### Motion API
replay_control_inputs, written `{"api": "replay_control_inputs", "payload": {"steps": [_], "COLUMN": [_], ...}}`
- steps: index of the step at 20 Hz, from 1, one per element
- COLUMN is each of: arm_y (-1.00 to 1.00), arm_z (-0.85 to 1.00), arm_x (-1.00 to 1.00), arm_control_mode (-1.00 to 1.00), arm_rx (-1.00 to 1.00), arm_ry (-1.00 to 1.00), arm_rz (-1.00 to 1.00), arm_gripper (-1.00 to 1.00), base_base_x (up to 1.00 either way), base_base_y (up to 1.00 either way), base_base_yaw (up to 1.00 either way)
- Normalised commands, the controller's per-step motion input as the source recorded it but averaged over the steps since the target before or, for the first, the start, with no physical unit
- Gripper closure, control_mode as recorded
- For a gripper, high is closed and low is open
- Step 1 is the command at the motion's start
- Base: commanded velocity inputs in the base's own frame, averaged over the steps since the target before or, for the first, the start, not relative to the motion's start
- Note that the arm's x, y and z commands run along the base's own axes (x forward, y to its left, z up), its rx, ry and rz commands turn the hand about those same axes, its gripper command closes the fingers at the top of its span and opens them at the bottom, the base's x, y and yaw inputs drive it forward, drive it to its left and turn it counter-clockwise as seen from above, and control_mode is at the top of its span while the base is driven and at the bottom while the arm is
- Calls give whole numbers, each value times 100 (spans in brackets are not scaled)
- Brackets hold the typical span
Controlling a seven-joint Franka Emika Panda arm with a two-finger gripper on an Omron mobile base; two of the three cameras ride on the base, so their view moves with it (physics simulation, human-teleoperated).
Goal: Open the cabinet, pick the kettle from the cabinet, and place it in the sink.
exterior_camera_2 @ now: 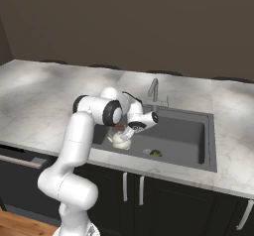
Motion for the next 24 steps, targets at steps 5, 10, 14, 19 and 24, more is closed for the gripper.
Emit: {"api": "replay_control_inputs", "payload": {"steps": [5,10,14,19,24], "arm_y": [-3,-3,-2,-1,-5], "arm_z": [-18,-22,-26,-27,-17], "arm_x": [12,1,-12,-17,-18], "arm_control_mode": [-100,-100,-100,-100,-100], "arm_rx": [0,0,0,0,0], "arm_ry": [0,0,0,0,-2], "arm_rz": [0,0,0,1,0], "arm_gripper": [100,100,100,-100,-100], "base_base_x": [0,0,0,0,0], "base_base_y": [0,0,0,0,0], "base_base_yaw": [0,0,0,0,0]}}
